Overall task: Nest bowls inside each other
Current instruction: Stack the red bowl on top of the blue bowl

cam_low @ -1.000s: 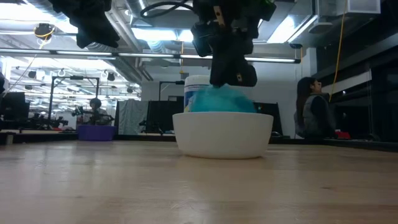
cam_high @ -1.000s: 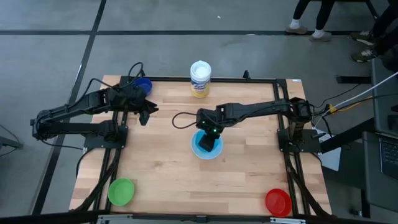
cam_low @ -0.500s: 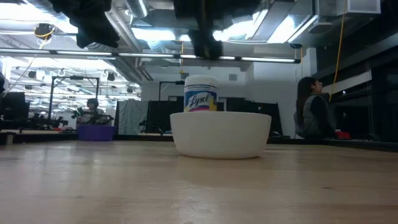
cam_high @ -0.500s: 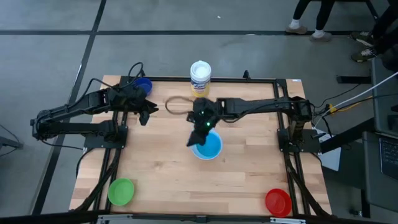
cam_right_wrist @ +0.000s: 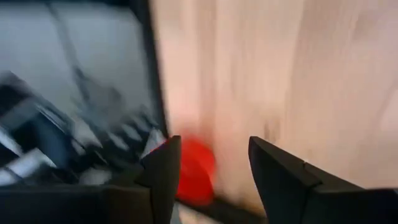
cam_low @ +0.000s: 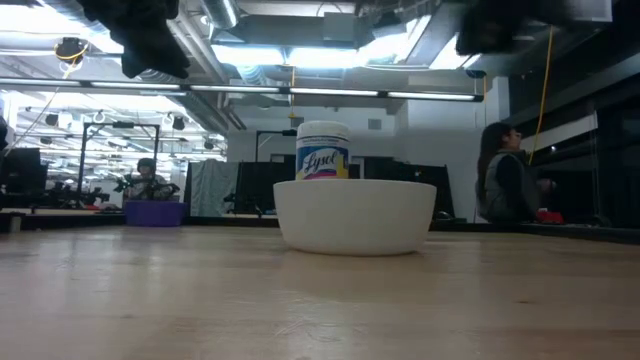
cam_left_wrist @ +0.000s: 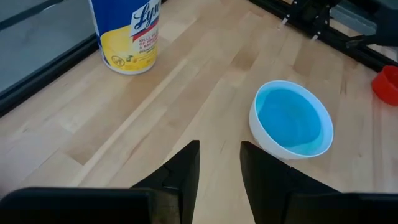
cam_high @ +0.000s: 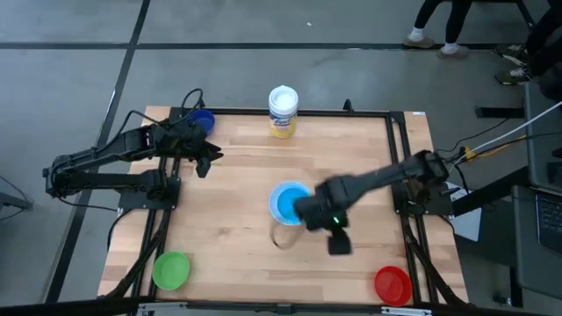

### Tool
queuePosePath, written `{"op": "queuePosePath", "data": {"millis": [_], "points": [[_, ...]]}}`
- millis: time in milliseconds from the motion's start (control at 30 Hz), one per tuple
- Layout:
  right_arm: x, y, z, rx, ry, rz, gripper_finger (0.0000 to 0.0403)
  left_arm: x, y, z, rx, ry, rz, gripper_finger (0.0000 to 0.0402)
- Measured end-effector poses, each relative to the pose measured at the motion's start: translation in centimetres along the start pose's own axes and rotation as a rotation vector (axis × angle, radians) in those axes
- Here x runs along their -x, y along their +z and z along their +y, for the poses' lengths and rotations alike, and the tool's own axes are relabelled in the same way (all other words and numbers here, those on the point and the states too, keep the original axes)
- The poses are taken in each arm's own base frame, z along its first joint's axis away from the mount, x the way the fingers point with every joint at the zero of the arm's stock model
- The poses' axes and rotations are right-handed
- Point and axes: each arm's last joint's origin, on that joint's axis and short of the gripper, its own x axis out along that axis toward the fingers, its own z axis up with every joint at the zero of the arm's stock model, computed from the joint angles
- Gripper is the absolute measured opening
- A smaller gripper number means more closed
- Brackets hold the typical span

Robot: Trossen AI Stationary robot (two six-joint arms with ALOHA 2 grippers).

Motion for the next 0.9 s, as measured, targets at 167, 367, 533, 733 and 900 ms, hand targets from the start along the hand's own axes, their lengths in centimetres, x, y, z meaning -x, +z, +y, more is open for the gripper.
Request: {"op": "queuePosePath", "data": {"millis": [167, 367, 533, 733, 900], "points": [[-5.6, -2.2, 0.8, -0.035, -0.033, 0.177, 0.0207, 0.0, -0.2, 0.0, -0.010, -0.002, 0.018, 0.0112], [-11.2, -5.6, 2.1, -0.077, -0.011, 0.324, 0.0221, 0.0, -0.3, 0.1, -0.017, 0.003, 0.035, 0.0112], [-13.4, -8.1, 3.1, -0.115, 0.054, 0.352, 0.0215, 0.0, -0.3, 0.1, -0.018, 0.003, 0.036, 0.0112], [-13.8, -8.9, 3.2, -0.199, 0.083, 0.296, 0.0202, 0.0, -0.3, 0.1, -0.018, 0.003, 0.036, 0.0112], [-13.8, -8.7, 3.0, -0.200, 0.039, 0.237, 0.0205, 0.0, -0.3, 0.1, -0.018, 0.003, 0.036, 0.0112]]}}
